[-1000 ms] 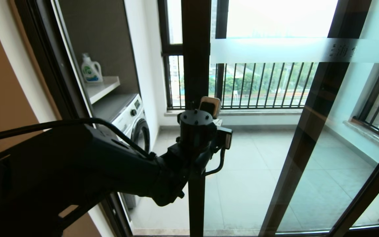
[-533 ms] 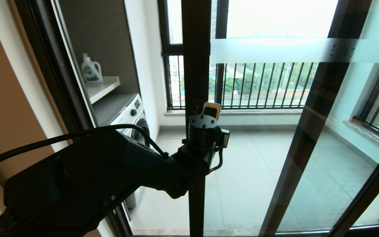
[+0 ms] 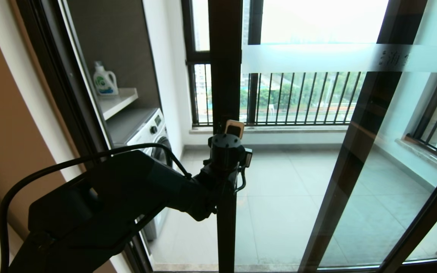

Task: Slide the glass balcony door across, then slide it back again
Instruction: Close the slid door

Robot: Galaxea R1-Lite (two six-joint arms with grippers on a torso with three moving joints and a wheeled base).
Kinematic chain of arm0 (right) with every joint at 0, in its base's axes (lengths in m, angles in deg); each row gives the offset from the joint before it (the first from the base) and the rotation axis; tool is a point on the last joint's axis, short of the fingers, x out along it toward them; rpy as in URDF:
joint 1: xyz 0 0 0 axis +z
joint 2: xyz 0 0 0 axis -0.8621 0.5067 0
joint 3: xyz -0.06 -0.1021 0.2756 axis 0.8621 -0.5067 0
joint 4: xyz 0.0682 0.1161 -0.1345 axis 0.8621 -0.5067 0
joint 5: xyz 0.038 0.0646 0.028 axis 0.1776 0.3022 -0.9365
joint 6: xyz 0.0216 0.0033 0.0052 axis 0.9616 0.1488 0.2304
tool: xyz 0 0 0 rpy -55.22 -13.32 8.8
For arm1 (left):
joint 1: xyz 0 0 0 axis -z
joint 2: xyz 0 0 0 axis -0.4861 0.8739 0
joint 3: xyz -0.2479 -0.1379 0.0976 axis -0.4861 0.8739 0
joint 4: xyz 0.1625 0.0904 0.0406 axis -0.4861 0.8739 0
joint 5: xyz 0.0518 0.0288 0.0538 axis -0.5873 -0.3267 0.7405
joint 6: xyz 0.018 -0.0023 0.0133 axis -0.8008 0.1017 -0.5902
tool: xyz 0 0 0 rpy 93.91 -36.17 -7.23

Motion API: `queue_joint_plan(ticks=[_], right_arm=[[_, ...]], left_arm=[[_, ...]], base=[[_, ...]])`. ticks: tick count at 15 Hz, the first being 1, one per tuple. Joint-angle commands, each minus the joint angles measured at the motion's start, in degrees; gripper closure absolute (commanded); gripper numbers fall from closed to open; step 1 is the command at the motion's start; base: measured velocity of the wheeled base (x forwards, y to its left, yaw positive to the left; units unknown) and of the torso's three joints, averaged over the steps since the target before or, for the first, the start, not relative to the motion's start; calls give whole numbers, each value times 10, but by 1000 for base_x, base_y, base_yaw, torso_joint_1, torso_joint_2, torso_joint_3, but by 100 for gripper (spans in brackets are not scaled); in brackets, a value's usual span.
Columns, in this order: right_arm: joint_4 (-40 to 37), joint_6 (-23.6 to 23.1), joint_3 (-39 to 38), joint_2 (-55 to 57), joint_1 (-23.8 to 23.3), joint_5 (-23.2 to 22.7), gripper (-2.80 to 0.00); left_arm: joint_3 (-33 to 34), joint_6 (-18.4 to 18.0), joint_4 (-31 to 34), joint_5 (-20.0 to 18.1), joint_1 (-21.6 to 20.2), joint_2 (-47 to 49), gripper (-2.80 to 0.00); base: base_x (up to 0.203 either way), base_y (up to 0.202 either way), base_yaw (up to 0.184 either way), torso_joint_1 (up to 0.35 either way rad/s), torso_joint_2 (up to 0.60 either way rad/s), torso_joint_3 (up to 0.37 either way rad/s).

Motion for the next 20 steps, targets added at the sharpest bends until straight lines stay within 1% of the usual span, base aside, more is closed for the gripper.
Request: queue_joint_plan(ticks=[1, 5, 7, 8, 14, 18, 20], right_arm=[[0, 0, 0, 0, 0, 0, 0], [0, 0, 0, 0, 0, 0, 0], [0, 0, 0, 0, 0, 0, 0], [0, 0, 0, 0, 0, 0, 0], [0, 0, 0, 0, 0, 0, 0], [0, 0, 0, 0, 0, 0, 0], [0, 0, 0, 0, 0, 0, 0]], left_arm=[[0, -10, -2, 7, -18, 3, 0], [7, -11, -1, 9, -34, -14, 0], [27, -10, -2, 24, -34, -20, 0], [40, -8, -5, 25, -34, -23, 0], [94, -7, -55, 25, -40, -43, 0], [111, -7, -60, 24, -50, -63, 0], [133, -4, -61, 22, -54, -80, 0]], base=[[0, 0, 0, 0, 0, 0], [0, 0, 0, 0, 0, 0], [0, 0, 0, 0, 0, 0], [0, 0, 0, 0, 0, 0], [0, 0, 0, 0, 0, 0], [0, 0, 0, 0, 0, 0], [0, 0, 0, 0, 0, 0]])
